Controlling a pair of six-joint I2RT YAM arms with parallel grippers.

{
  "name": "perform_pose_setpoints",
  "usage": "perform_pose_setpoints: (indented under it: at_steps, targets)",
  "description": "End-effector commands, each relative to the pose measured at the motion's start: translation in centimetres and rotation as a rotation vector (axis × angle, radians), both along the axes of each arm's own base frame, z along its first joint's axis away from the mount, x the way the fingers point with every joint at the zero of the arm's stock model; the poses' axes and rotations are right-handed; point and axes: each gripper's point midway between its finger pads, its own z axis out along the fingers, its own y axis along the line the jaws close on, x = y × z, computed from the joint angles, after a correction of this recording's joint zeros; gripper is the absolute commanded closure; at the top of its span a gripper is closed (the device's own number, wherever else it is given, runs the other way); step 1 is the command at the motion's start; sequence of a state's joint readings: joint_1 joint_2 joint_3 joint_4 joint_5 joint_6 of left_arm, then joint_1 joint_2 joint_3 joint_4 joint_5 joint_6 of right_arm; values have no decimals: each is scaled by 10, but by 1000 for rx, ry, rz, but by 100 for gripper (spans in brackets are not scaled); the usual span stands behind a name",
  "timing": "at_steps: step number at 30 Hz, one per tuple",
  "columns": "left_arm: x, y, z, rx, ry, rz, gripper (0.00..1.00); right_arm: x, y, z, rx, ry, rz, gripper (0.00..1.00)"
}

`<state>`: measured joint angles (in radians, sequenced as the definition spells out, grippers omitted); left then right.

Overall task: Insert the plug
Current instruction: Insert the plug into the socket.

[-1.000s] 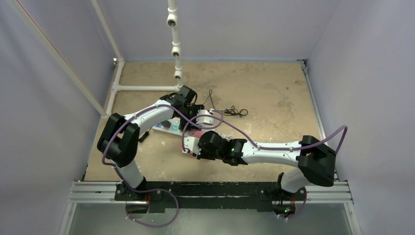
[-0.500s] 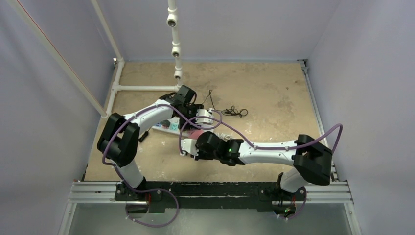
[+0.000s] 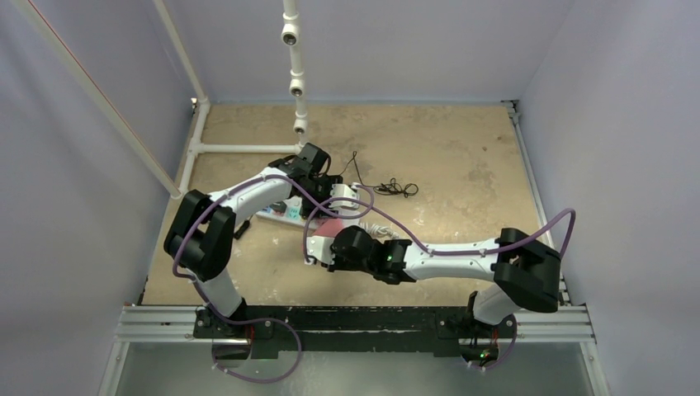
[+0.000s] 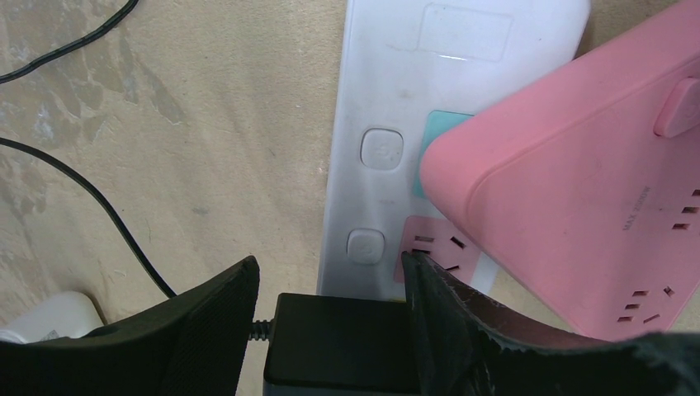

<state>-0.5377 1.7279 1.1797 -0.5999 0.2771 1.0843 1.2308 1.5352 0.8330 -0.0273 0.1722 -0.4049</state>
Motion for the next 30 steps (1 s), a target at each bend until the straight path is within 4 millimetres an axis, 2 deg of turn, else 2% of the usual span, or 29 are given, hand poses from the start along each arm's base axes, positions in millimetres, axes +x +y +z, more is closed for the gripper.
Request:
perform_pose_setpoints:
  at_steps: [1, 5, 12, 14, 16, 18, 30]
  targets:
    - [14, 20, -29, 105, -14, 7, 37, -53, -54, -81, -245, 240, 39, 100]
    - [19, 21, -31, 112, -19, 17, 37, -55, -62, -87, -265, 239, 32, 100]
    - [19, 26, -33, 128, -19, 25, 38, -52, -60, -79, -236, 225, 4, 100]
    - [23, 27, -31, 129, -27, 30, 38, -48, -55, -72, -202, 209, -11, 78]
    - [26, 26, -28, 128, -28, 34, 38, -48, -54, -65, -174, 209, -24, 61]
    - [28, 24, -26, 119, -25, 38, 38, -50, -48, -56, -134, 217, -12, 54]
    - [20, 21, -22, 92, -9, 44, 39, -27, -24, -19, -33, 118, -36, 43]
